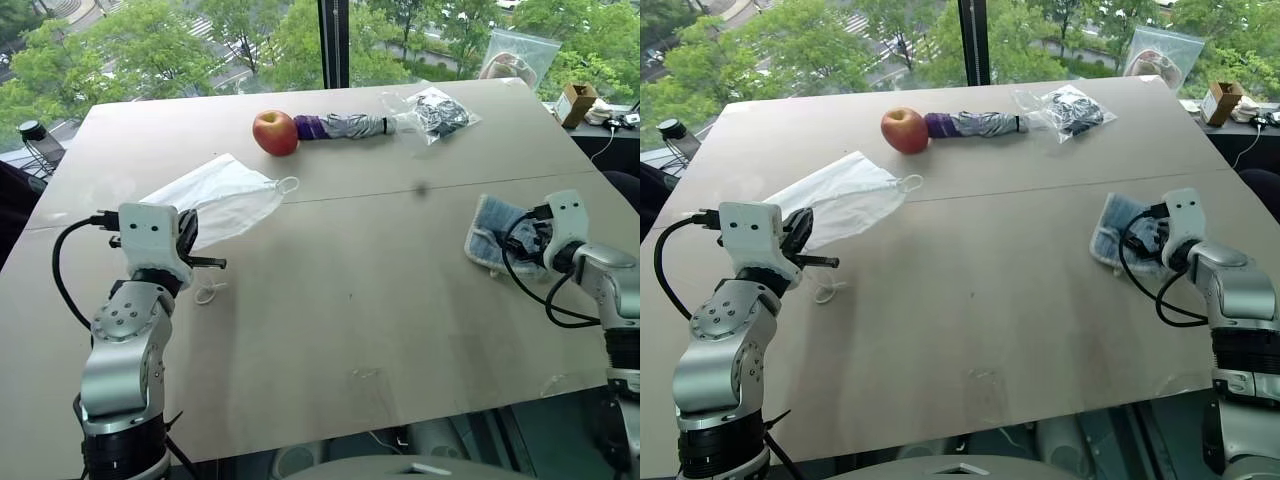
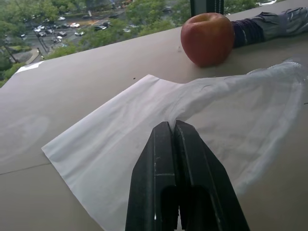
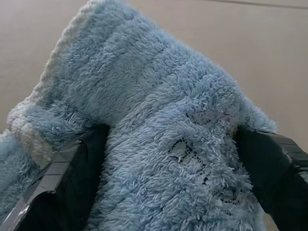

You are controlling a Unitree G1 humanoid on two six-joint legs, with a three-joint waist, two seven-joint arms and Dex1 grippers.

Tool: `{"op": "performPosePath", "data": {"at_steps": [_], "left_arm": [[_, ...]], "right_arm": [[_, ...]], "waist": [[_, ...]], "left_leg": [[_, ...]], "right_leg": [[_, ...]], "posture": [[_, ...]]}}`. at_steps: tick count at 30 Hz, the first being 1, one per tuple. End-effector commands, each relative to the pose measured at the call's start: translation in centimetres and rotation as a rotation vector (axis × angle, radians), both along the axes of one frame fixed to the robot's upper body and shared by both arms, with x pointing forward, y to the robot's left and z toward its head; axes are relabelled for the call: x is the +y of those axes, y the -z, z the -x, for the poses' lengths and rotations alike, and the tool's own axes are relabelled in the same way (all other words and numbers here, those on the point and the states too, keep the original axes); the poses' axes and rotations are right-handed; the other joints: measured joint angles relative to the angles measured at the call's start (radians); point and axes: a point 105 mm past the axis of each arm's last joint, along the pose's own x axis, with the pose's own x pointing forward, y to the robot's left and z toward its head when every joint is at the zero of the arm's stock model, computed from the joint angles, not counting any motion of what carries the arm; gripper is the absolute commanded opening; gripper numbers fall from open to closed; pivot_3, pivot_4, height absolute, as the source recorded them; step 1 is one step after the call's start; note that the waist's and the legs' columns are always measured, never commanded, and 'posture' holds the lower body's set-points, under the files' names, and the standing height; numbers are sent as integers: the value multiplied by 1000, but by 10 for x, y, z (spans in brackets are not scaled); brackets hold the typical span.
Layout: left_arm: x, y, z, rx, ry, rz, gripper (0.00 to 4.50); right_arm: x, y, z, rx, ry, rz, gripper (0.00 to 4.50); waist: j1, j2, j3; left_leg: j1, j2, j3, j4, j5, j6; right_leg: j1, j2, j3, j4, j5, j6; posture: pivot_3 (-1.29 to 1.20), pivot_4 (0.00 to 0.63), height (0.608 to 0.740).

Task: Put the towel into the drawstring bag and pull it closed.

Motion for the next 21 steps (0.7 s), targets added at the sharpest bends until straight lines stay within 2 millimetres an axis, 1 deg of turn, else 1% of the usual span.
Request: {"op": "performPosePath", "data": {"at_steps": [1, 4, 7, 8, 9, 10, 11, 15, 16, 17, 18, 19, 21], "left_arm": [[-1, -15, 3, -47, 5, -18, 12], [-3, -16, 2, -44, 14, -18, 12], [-5, -15, -1, -40, 28, -16, 12], [-5, -15, -2, -39, 31, -16, 0], [-6, -16, -2, -39, 33, -16, 0], [-6, -16, -3, -39, 37, -13, 0], [-7, -16, -4, -39, 40, -12, 0], [-11, -18, -7, -38, 64, 6, 0], [-12, -18, -8, -38, 69, 9, 0], [-12, -19, -8, -38, 72, 12, 0], [-13, -20, -8, -39, 75, 17, 0], [-13, -20, -9, -41, 78, 27, 0], [-15, -21, -9, -42, 89, 49, 0]], "right_arm": [[10, 51, 32, 288, -30, -51, 4500], [7, 61, 40, 379, 12, -70, 4500], [5, 64, 42, 399, 37, -86, 4500], [4, 65, 41, 397, 45, -89, 4085], [4, 65, 41, 395, 49, -90, 3951], [3, 65, 40, 389, 54, -89, 3703], [2, 65, 39, 385, 57, -89, 3321], [-1, 65, 33, 366, 81, -84, 1538], [-2, 65, 32, 363, 84, -84, 1180], [-1, 64, 31, 360, 85, -86, 613], [0, 64, 30, 355, 84, -92, 613], [1, 63, 28, 344, 85, -100, 405], [6, 57, 21, 301, 66, -118, 255]], "waist": [[0, -3, -3], [0, -7, -7], [4, -11, -12], [5, -12, -12], [7, -13, -13], [8, -14, -14], [10, -15, -15], [11, -17, -16], [11, -17, -16], [11, -16, -15], [11, -16, -15], [11, -16, -15], [10, -16, -15]], "left_leg": [[0, 0, -1, 0, 0, 0], [0, 0, -2, 0, 0, 0], [0, 0, -4, 0, 0, 0], [1, -1, -5, 0, 0, 0], [1, -1, -5, 0, 0, 0], [1, -1, -5, 0, 0, 0], [1, -1, -5, 0, 0, 0], [8, -1, -5, 0, 0, 0], [11, -1, -5, 0, 0, 0], [16, -1, -5, 0, 0, 0], [18, -1, -5, 0, 0, 0], [19, -1, -5, 0, 0, 0], [19, -1, -5, 0, 0, 0]], "right_leg": [[0, 0, -1, 0, 0, 0], [1, 0, -2, 0, 0, 0], [2, 0, -4, -1, 0, 0], [3, 0, -5, -2, 0, 0], [3, 0, -5, -2, 0, 0], [4, 0, -6, -2, 0, -1], [4, 0, -6, -2, 0, -1], [11, 0, -6, -4, -1, -1], [15, 0, -5, -4, -2, -4], [20, 0, -5, -5, -3, -4], [21, 0, -5, -6, -3, -4], [23, 0, -5, -6, -3, -4], [23, 0, -6, -6, -3, -4]], "posture": [[0, 150, 740], [0, 150, 740], [0, 150, 740], [0, 150, 740], [0, 150, 740], [0, 150, 740], [0, 150, 740], [0, 150, 740], [0, 150, 740], [0, 150, 740], [0, 150, 740], [0, 150, 740], [0, 150, 740]]}}
